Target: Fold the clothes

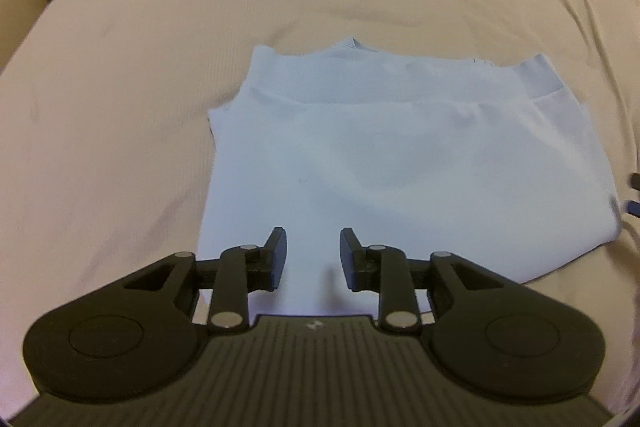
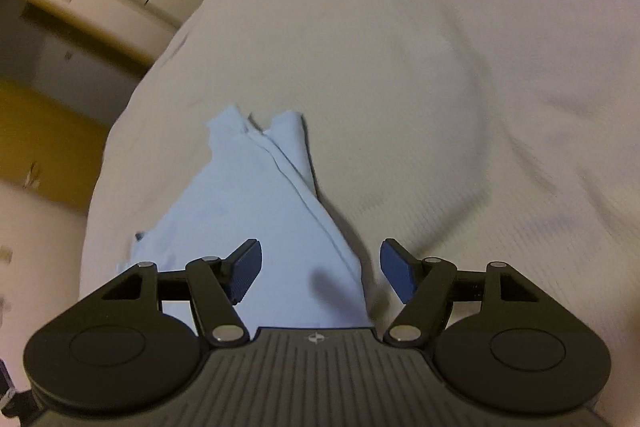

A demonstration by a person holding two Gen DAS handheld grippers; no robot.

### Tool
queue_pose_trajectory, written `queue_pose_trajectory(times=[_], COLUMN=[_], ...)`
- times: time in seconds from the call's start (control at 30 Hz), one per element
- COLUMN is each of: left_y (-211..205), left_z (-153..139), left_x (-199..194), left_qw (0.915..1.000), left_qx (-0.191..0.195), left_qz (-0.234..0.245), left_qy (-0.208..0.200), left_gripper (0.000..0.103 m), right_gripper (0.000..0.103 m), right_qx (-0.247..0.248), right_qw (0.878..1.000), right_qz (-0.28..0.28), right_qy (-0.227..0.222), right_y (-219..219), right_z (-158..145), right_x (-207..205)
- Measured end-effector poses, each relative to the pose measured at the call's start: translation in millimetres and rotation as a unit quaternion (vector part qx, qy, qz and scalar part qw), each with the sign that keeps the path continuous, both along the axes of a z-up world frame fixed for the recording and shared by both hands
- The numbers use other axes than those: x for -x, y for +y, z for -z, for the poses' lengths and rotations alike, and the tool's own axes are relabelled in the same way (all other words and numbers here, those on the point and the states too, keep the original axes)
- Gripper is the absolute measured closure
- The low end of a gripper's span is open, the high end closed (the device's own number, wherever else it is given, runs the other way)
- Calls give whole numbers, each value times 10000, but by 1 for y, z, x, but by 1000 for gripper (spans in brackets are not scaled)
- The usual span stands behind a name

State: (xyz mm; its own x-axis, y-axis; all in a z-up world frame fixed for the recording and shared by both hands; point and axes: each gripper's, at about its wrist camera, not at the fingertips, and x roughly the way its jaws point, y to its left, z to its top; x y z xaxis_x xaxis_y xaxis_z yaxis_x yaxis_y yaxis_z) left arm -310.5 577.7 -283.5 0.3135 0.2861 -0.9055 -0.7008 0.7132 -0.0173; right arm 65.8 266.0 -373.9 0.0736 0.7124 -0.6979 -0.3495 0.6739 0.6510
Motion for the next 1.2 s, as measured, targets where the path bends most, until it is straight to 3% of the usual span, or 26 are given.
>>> queue_pose_trajectory(times=[0.07, 0.17, 0.33, 0.43, 0.47, 0.63, 0.67, 0.7, 0.8, 0.83, 0.9, 1.0, 1.17, 1.2], left_y=[3, 5, 15, 24, 27, 43, 47, 50, 63, 68, 78, 95, 109, 110], left_z=[11, 19, 18, 18, 19, 32, 35, 37, 42, 41, 38, 34, 38, 39], left_x=[6, 16, 30, 30, 28, 26, 25, 24, 20, 20, 20, 24, 29, 30], left_qw=[9996, 9978, 9956, 9958, 9961, 9956, 9952, 9949, 9946, 9943, 9940, 9926, 9895, 9887], left_qx=[235, 481, 662, 702, 694, 864, 919, 961, 993, 1002, 980, 1021, 1165, 1194], left_qz=[-141, -444, -560, -447, -394, -208, -157, -99, 130, 202, 330, 478, 786, 842], left_qy=[-72, -140, -358, -380, -371, -293, -294, -296, -281, -308, -355, -444, -341, -335], left_gripper=[79, 79, 79, 79, 79, 79, 79, 79, 79, 79, 79, 79, 79, 79], right_gripper=[35, 38, 57, 60, 61, 89, 90, 91, 93, 93, 94, 93, 92, 87], right_qx=[-67, -216, -563, -796, -692, 33, 119, 269, 1169, 1596, 2387, 2717, 2112, 2060], right_qw=[9993, 9965, 9933, 9916, 9930, 9977, 9981, 9986, 9913, 9810, 9454, 8963, 8927, 8936], right_qz=[-346, -590, -413, -152, -199, -303, -256, -206, -304, -421, -684, -990, -1692, -1867], right_qy=[141, 549, 922, 1011, 933, 607, 540, 416, -523, -1024, -2109, -3363, -3604, -3524], right_y=[19, 32, 36, 42, 52, 85, 88, 93, 129, 148, 187, 239, 301, 303], right_z=[22, 34, 48, 41, 41, 40, 35, 28, -2, -15, -41, -76, -108, -107], right_x=[-19, -11, -6, -3, -4, -2, 1, 6, 31, 47, 83, 150, 255, 272])
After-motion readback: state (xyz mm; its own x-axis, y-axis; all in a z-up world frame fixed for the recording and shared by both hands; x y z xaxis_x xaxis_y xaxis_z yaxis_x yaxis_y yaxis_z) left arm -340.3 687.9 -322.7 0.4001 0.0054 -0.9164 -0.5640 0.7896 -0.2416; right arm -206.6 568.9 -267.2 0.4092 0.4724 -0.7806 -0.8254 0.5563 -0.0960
